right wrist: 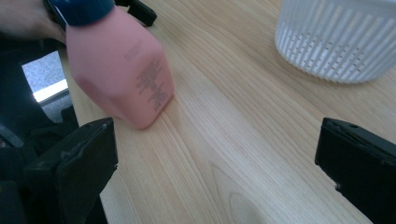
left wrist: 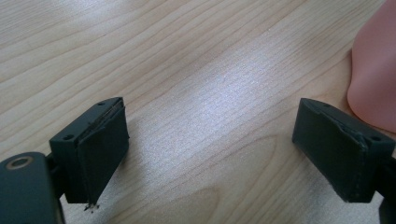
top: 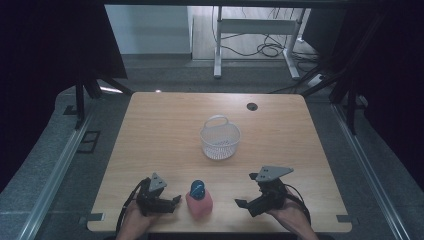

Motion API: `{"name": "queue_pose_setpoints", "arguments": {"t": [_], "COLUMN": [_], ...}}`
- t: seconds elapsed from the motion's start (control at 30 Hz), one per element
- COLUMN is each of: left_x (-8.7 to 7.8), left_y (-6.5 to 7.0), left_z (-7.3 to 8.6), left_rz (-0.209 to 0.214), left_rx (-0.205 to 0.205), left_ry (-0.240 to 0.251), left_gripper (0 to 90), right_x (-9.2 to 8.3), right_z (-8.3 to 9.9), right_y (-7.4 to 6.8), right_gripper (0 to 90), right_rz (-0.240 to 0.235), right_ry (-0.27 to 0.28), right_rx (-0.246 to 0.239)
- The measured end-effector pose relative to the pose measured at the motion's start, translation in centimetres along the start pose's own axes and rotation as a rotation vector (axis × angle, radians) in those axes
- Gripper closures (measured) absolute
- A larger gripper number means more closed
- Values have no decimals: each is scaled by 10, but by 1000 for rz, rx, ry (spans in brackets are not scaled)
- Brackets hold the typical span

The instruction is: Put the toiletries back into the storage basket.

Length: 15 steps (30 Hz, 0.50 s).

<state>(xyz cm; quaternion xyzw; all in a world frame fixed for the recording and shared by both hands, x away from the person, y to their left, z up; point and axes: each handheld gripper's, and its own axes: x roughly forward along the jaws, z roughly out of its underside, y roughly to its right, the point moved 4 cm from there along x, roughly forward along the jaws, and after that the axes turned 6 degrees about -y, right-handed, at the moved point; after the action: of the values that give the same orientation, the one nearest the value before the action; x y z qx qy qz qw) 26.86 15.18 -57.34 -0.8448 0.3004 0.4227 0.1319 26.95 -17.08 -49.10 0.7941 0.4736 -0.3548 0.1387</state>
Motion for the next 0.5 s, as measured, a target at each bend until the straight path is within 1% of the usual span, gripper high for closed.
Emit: {"name": "queue_pose_setpoints", "arguments": {"t": [0.23,0.37,0.5], "left_x": [0,0,0], "left_y": [0,0,0], "left_z": [0,0,0], "left_rz": [0,0,1], "left_rx": [0,1,0], "left_ry": [0,-1,-1], "left_gripper": [103,103,103], "right_x": [4,6,9], "right_z": [-11,-20,-24], "right_y": [-5,-8,-10], "right_gripper": [2,23,37], "right_rz": [-18,-31,-38], "right_ry": [2,14,17], "right_rx": [-19,-32,-37]}}
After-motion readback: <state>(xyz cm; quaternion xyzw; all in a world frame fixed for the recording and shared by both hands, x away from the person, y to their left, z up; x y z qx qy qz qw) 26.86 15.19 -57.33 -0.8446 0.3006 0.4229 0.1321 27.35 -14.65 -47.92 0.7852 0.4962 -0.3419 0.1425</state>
